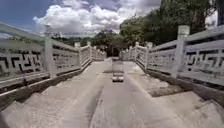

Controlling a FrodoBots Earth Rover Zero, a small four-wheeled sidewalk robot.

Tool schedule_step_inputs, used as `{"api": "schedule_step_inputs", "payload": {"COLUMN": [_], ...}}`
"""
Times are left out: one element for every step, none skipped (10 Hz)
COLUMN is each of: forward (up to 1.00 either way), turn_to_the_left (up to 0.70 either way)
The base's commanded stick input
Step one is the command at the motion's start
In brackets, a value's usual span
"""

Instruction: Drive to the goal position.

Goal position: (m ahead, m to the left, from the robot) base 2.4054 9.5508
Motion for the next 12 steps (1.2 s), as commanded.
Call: {"api": "schedule_step_inputs", "payload": {"forward": [0.45,0.45,0.59,0.7,0.55,0.45,0.45,0.45,0.45,0.45,0.45,0.45], "turn_to_the_left": [0.0,0.0,0.0,0.0,0.0,0.0,0.0,0.0,0.0,0.0,0.0,0.0]}}
